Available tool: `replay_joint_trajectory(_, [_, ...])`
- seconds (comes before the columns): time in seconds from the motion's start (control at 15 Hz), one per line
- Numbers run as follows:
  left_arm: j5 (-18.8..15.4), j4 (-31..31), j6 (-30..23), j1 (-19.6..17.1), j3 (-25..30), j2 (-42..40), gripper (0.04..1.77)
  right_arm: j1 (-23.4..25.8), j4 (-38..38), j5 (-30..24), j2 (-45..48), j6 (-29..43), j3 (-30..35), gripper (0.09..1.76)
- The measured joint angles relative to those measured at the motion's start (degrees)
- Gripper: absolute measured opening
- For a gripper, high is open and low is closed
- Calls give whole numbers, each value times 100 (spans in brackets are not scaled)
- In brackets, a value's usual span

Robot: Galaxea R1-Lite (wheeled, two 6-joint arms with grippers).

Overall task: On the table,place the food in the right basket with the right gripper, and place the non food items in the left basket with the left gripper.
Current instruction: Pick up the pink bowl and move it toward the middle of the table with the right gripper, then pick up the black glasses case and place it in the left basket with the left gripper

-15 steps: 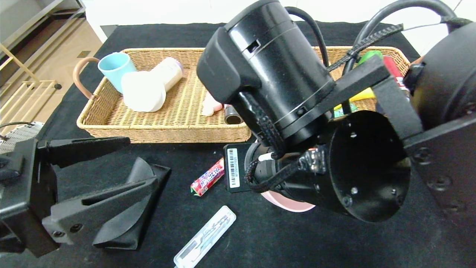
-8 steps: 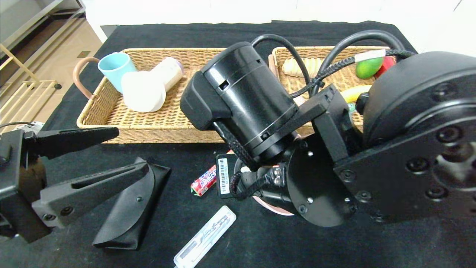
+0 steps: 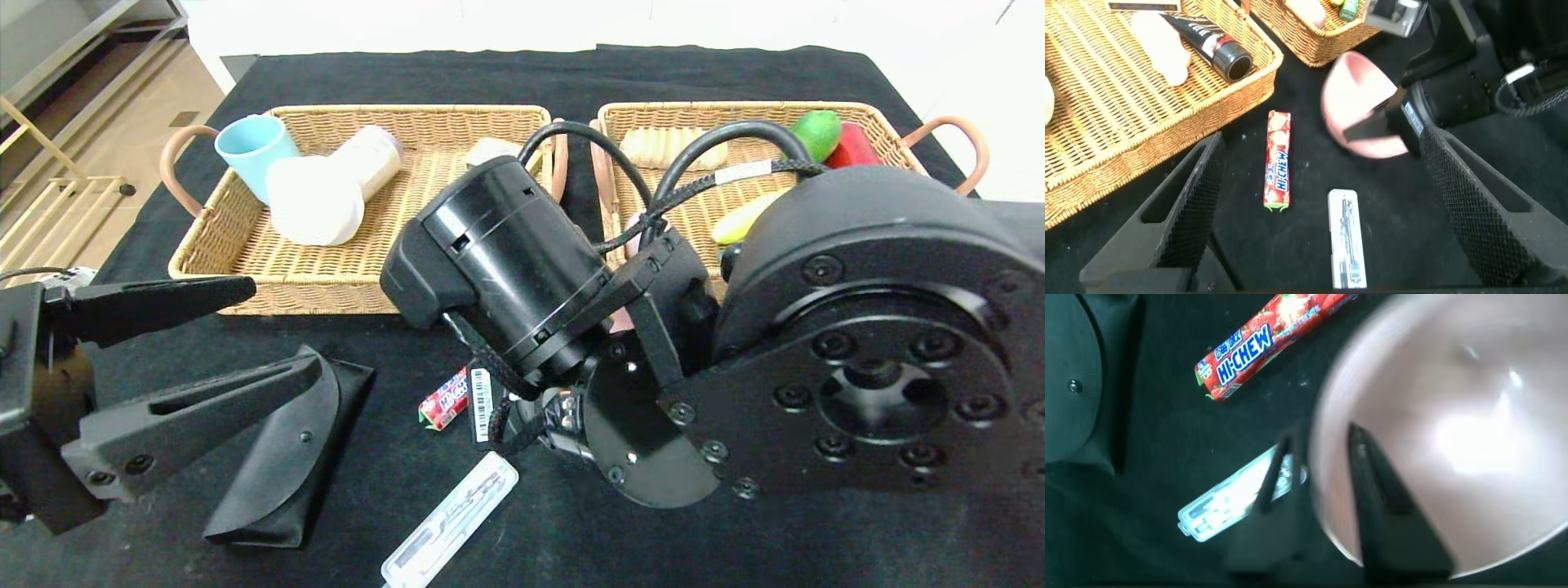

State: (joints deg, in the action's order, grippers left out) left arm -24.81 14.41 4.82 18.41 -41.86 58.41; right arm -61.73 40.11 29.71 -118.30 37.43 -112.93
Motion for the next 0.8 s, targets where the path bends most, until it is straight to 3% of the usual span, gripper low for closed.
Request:
replay_joint_trajectory(0.33, [-2,0,0,-5,2,-20,172,-11,-1,2,-22,-9,0,110])
replay_joint_trajectory(0.8, [0,0,0,-5,2,-20,172,-72,22,2,90,-2,0,145])
